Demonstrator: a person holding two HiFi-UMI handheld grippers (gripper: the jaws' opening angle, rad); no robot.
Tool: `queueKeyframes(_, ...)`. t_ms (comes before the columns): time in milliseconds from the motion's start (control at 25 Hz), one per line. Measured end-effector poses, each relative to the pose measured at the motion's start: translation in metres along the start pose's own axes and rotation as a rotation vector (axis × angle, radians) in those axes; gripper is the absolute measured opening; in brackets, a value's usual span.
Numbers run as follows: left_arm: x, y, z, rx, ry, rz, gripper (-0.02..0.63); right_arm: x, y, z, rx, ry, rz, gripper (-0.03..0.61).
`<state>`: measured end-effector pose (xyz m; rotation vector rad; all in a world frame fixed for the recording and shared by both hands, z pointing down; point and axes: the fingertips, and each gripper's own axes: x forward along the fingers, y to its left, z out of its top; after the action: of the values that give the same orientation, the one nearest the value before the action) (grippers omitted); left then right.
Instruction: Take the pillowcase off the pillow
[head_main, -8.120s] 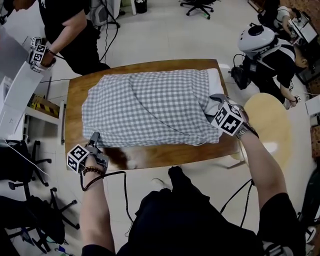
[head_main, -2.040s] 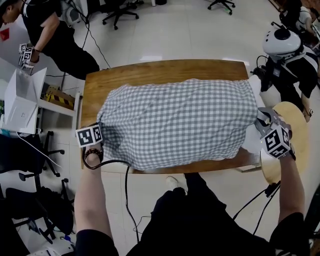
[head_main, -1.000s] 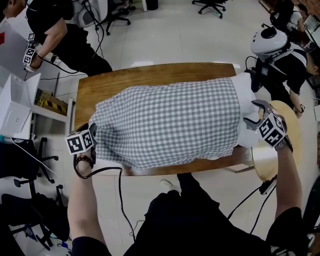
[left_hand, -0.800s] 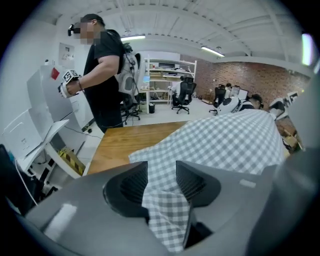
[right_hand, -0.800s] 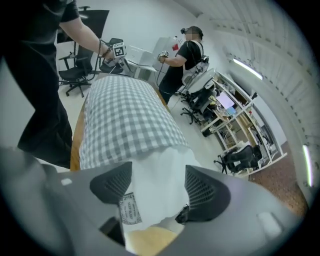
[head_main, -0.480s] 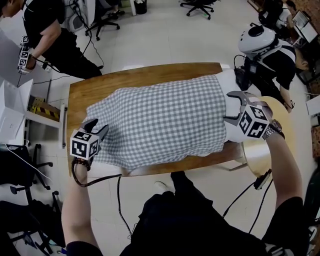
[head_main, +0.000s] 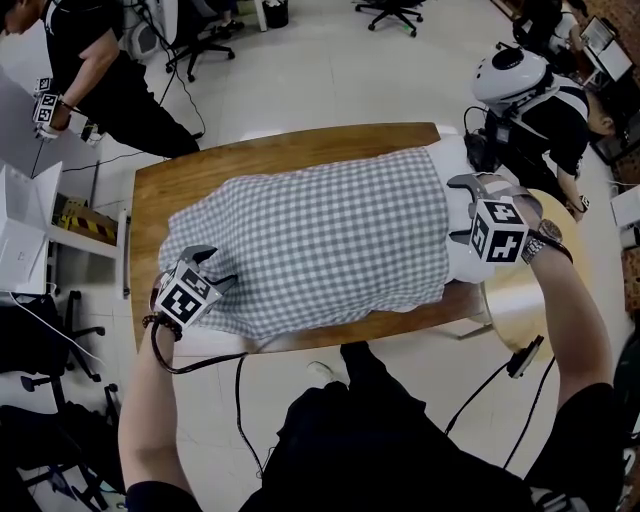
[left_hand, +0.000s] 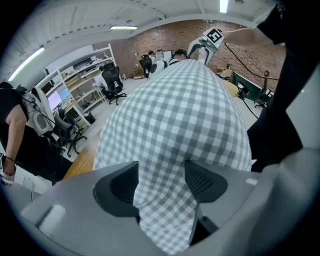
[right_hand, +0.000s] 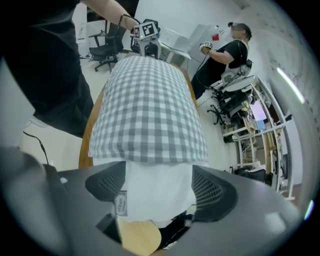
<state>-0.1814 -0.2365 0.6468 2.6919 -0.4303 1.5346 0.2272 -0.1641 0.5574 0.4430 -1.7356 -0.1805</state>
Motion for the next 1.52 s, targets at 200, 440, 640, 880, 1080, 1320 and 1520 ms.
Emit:
queueKeyframes(200,0.014,-0.005,0.0,0.069,0.069,-0.055,0.306,0.022,0.003,-0.014,-0.046,0.051,0.052,0.423)
queueKeyframes(440,0.026,-0.004,-0.015,0.105,0.16,-0.103,0.326,0.042,0.004,-0.019,0.001,0.032,0.077,0.443)
queueKeyframes(640,0.042,0.004,-0.04,0.137,0.257,-0.115,0.341,0.051,0.002,-0.022,0.053,0.007,0.08,0.445)
queueKeyframes(880,0.066,0.015,-0.055,0.155,0.309,-0.134,0.36,0.063,-0.007,-0.02,0.07,-0.011,0.083,0.448)
queueKeyframes(1080,0.087,0.009,-0.055,0.164,0.319,-0.159,0.36,0.073,0.001,-0.028,0.098,-0.035,0.084,0.448)
queueKeyframes(1320,0.104,0.013,-0.071,0.141,0.341,-0.222,0.357,0.081,-0.008,-0.022,0.116,-0.049,0.089,0.446)
queueKeyframes(1520,0.12,0.013,-0.084,0.131,0.352,-0.247,0.353,0.093,-0.005,-0.021,0.127,-0.062,0.092,0.434)
